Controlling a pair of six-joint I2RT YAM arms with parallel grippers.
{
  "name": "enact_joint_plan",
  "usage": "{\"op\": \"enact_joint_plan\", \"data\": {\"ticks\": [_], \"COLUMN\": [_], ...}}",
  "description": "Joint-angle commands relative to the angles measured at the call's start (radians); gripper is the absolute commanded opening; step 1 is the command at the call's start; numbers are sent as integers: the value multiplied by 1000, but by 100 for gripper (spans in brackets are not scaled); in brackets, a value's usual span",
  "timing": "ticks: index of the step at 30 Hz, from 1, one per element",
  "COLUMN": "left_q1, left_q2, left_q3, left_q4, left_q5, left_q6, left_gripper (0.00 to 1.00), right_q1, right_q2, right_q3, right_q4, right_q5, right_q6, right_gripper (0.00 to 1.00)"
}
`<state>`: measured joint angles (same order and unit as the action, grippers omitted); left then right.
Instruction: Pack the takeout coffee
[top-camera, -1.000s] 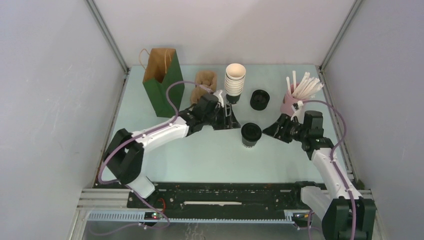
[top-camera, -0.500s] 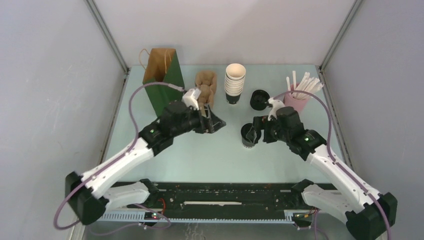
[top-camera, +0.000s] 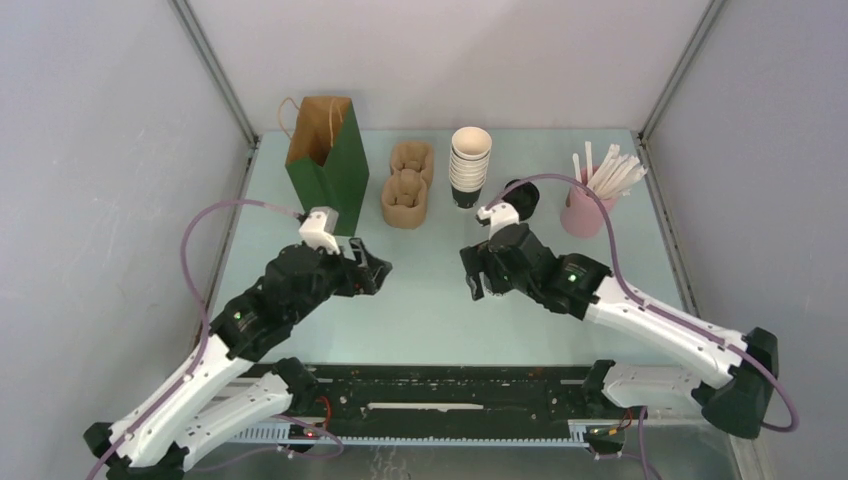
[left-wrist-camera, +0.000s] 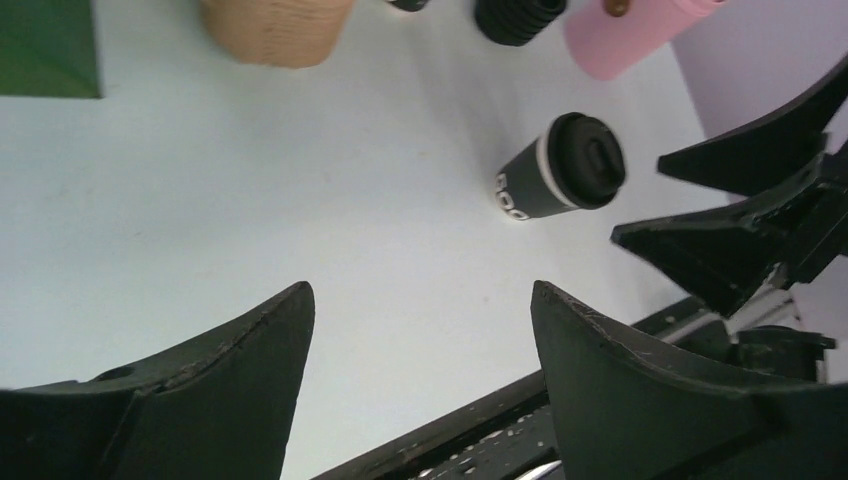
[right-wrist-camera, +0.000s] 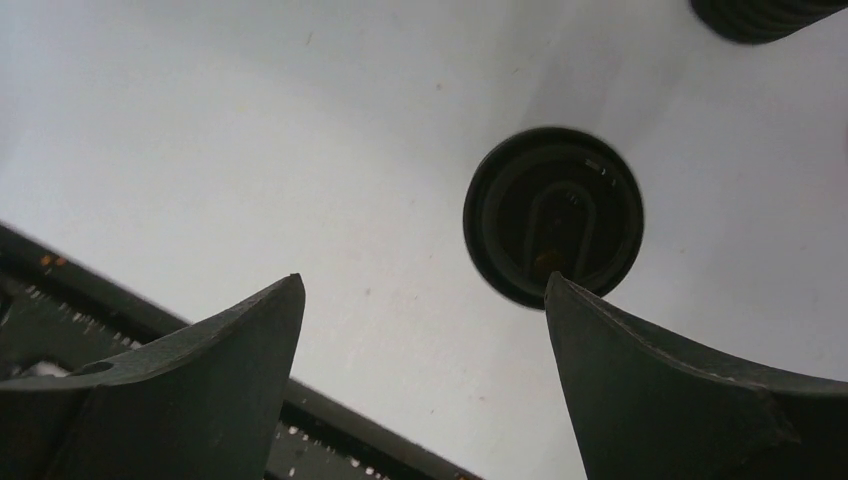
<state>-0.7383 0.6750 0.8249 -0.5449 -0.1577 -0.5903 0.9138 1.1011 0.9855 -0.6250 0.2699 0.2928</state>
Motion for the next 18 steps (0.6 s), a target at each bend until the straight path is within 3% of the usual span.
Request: {"op": "enact_joint_plan", "data": {"ticks": [1, 7, 11, 18], "left_q1": [4, 4, 3, 3], "left_q2": [-67, -171, -188, -169], "left_q3": [29, 2, -5, -30], "left_q4": [-153, -174, -174, -143], "left_q5": [-151, -244, -247, -221], "left_q6": [40, -3, -5, -2], "left_gripper": [85, 87, 88, 88], "right_q1": [81, 161, 141, 90], "right_q2": [118, 335, 454, 530], "right_q3": [104, 237, 298, 284], "right_q4": [-53, -117, -187, -217], "right_q5": [225, 365, 498, 581], "right_q6": [-35, -73, -72, -61], "right_gripper": [100, 100, 100, 100]}}
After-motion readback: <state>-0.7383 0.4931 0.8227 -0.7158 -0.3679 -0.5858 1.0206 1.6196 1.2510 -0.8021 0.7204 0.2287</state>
